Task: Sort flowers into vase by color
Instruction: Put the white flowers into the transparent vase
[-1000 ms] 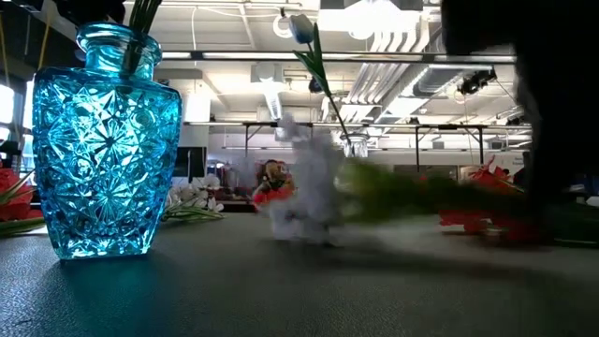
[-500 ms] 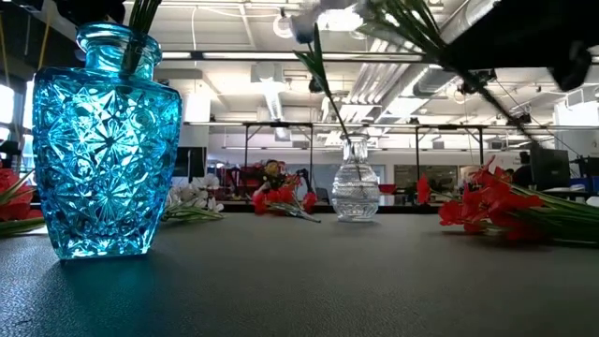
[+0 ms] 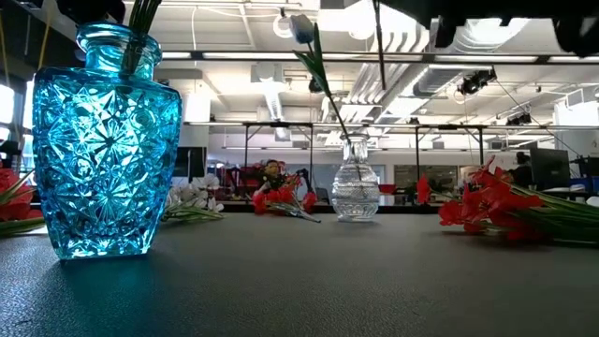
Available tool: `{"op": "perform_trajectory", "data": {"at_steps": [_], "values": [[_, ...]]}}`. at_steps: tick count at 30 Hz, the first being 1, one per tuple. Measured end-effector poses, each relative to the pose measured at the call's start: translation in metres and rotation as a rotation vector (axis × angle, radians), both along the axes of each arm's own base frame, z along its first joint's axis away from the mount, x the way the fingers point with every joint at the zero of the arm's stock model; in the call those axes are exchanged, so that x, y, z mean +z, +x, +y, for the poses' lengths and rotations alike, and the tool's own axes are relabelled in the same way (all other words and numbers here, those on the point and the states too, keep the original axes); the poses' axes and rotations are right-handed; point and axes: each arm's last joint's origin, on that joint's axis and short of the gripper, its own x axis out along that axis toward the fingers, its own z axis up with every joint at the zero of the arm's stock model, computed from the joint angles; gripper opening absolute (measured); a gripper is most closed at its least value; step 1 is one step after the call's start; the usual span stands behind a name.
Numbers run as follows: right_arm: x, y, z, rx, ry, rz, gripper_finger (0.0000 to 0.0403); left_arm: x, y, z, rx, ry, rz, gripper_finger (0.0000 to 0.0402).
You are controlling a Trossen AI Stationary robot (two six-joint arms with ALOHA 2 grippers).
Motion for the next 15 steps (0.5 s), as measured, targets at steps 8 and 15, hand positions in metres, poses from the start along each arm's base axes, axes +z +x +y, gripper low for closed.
{"op": "perform_trajectory", "data": {"at_steps": [8, 15], "values": [[0.002, 0.004, -0.077, -0.122, -0.07, -0.166, 0.0, 0.001, 0.0, 0.0, 0.0, 0.0, -0.01, 0.0204], [-0.01, 0.017, -0.117, -0.231, -0.061, -0.13, 0.0, 0.003, 0.0, 0.0, 0.0, -0.015, -0.027, 0.0204]]}}
